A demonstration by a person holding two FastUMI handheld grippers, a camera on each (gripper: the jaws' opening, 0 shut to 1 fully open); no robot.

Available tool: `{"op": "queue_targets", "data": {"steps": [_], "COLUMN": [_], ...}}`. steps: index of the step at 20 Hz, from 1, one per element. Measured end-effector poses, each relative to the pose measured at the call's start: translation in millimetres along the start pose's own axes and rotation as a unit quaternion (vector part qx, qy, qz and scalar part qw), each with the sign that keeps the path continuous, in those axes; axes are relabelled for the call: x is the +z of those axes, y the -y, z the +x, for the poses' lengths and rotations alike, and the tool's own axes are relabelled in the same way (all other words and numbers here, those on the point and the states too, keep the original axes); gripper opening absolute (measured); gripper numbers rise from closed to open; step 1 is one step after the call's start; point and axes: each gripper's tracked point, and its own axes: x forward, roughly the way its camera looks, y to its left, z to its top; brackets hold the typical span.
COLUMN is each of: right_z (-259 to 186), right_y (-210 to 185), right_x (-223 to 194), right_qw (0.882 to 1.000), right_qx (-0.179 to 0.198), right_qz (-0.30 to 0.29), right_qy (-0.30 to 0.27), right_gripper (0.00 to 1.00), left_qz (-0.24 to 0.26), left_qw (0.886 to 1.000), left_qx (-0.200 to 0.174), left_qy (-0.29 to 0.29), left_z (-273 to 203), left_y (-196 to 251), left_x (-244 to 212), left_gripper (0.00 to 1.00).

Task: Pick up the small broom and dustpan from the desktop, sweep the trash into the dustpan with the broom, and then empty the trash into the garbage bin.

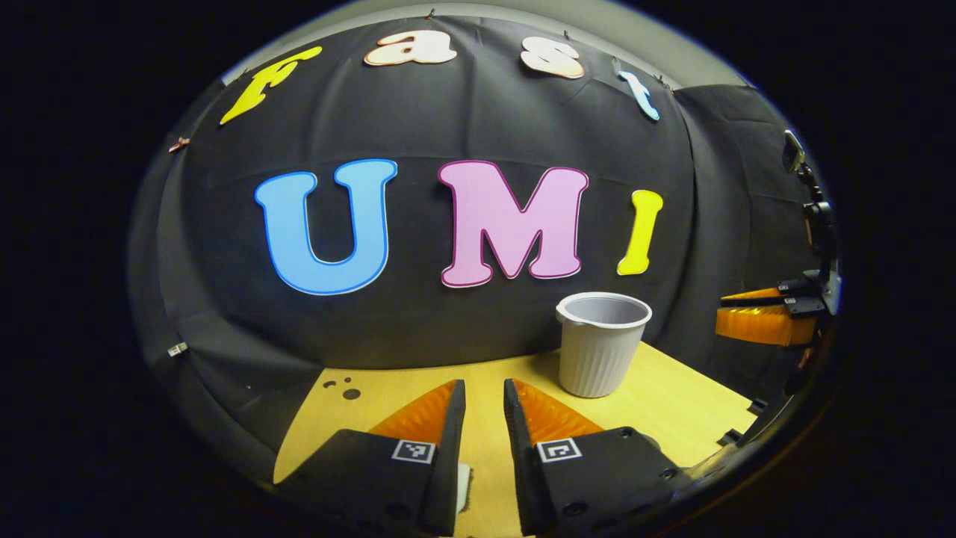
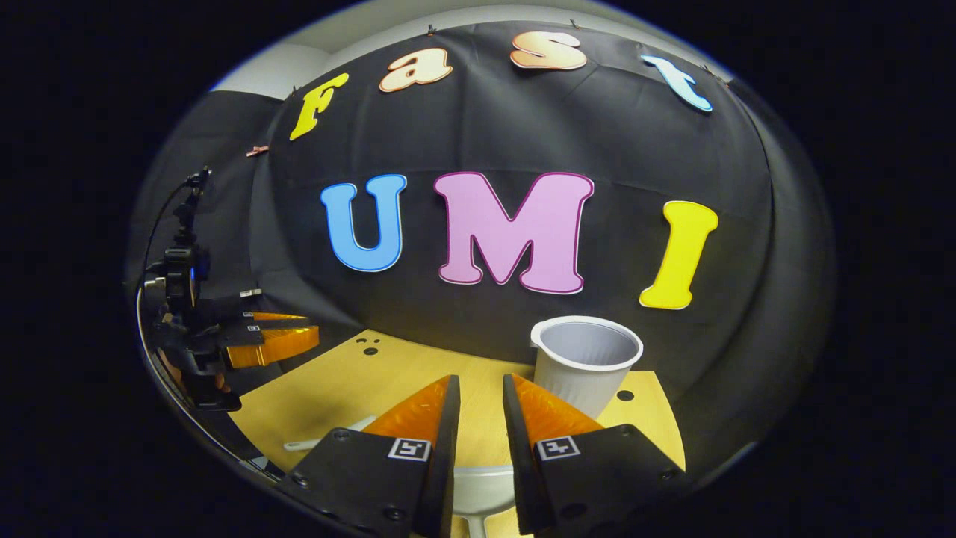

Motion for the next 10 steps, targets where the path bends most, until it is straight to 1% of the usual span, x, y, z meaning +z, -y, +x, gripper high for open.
{"op": "queue_targets", "data": {"steps": [5, 10], "right_z": [0.8, 3.1], "right_y": [-1.7, 5.1], "right_x": [-0.3, -4.0], "right_qw": [1.000, 0.999], "right_qx": [-0.008, -0.038], "right_qz": [0.010, 0.014], "right_qy": [-0.004, -0.013], "right_gripper": [0.37, 0.37], "left_qz": [0.001, 0.005], "left_qw": [1.000, 1.000], "left_qx": [0.006, 0.002], "left_qy": [-0.008, -0.012], "left_z": [0.9, 6.6], "left_y": [-4.7, -17.2], "left_x": [-4.1, -8.1], "left_gripper": [0.35, 0.35]}}
